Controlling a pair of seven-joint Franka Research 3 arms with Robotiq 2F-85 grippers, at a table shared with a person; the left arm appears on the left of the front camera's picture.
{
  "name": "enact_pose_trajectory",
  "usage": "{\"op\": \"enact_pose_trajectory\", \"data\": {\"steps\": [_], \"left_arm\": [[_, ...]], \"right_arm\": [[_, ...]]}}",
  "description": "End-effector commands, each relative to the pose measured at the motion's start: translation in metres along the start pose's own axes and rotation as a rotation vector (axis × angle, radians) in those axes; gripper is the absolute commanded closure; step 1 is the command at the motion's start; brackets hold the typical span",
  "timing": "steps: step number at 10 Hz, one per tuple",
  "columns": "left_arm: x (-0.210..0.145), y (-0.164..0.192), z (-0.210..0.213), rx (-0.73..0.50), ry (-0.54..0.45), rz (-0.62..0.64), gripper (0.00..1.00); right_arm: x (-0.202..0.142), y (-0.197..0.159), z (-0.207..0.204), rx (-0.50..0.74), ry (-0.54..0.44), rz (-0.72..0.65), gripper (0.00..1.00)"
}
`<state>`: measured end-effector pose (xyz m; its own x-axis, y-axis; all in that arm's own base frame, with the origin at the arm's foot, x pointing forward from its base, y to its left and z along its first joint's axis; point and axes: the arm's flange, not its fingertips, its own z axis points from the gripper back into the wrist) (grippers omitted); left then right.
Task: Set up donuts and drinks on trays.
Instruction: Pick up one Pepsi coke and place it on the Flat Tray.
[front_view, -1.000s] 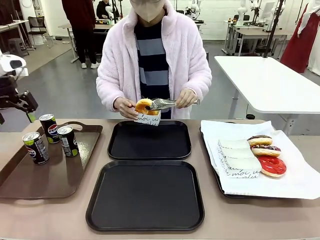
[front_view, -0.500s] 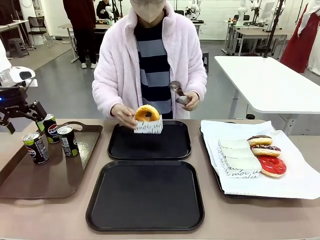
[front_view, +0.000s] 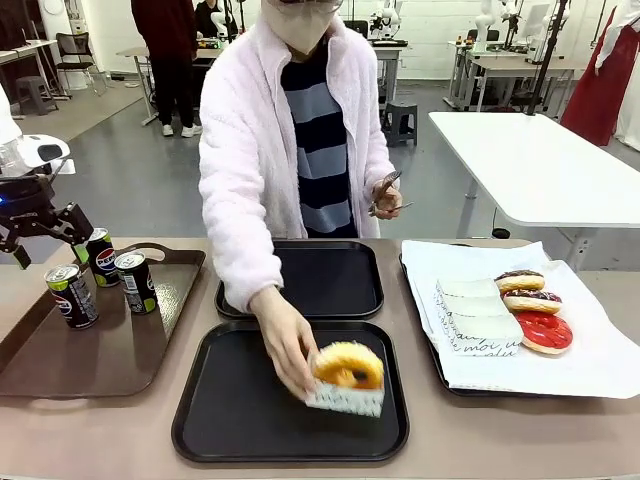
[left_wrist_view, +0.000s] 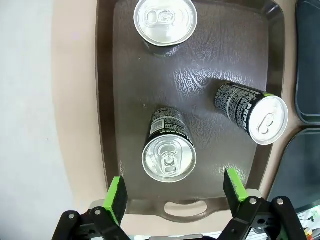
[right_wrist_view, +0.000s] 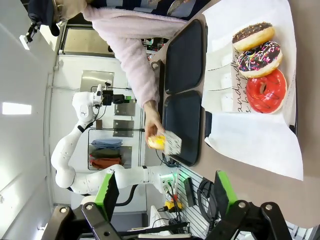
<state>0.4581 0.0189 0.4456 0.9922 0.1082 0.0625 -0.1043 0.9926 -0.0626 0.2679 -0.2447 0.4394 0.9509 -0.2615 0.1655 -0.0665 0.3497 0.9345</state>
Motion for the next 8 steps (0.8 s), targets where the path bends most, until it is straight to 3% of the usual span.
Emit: {"op": "enact_pose_trajectory", "data": {"steps": [1,8], "left_arm": [[0.002,-0.001,0.003,0.006,0.01,0.01,0.0],[0.013,0.008,-0.036,0.067,-0.021,-0.102,0.0]], "right_arm": [[0.0,-0.001,0.0,0.013,-0.002,0.005,0.0],[0.0,-0.001,0.0,0.013,-0.002,0.005,0.0]]}}
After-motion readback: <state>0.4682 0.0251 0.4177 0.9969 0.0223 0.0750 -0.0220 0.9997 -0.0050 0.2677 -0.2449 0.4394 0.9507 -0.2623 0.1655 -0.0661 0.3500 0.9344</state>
